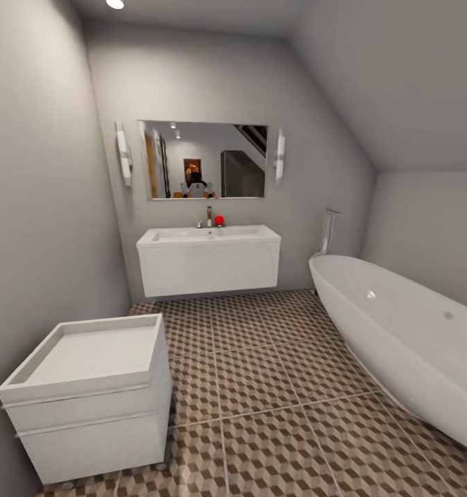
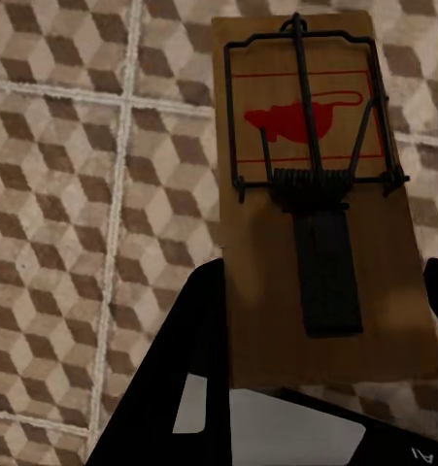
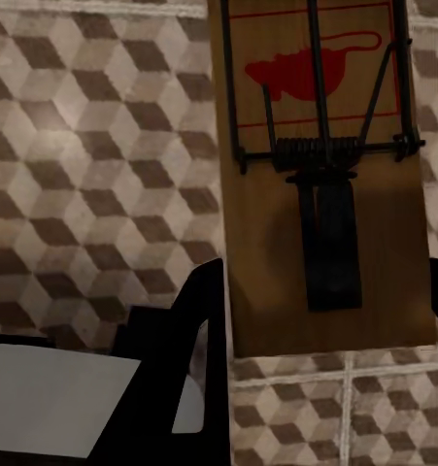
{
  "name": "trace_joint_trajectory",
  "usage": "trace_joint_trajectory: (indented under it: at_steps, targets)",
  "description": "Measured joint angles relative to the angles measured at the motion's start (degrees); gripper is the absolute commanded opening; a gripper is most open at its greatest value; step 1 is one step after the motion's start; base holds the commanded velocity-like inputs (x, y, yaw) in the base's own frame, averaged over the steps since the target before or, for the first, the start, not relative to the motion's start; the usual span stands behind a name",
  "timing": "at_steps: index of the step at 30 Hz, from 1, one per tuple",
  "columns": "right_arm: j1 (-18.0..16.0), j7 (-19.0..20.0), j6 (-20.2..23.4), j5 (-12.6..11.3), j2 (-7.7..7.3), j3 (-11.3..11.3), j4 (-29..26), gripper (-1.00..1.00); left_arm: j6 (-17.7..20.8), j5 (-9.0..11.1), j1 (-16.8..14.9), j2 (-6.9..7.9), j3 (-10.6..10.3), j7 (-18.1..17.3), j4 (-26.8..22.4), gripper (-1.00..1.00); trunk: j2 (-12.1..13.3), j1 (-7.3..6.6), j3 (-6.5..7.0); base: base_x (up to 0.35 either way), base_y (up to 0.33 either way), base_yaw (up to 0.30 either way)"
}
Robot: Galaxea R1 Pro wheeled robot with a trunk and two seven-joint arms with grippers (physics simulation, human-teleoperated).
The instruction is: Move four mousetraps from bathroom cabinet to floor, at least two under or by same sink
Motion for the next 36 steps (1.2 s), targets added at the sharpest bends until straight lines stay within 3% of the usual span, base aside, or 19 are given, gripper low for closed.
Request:
trace_joint_trajectory:
  at_steps: [16, 36]
  targets:
    - [0.0, -0.01, -0.07, 0.0, 0.12, 0.0, 0.0, -1.0, 0.77, 0.14, 0.0, 0.04, 0.08, 0.02, -0.08, -1.0, 0.0, 0.0, 0.0, 0.32, -0.014, 0.0]
    - [0.05, -0.02, 0.19, 0.08, 0.2, 0.0, 0.02, -1.0, 0.62, 0.49, 0.0, 0.12, 0.28, 0.1, -0.11, -1.0, 0.0, 0.01, 0.0, 0.273, -0.22, 0.0]
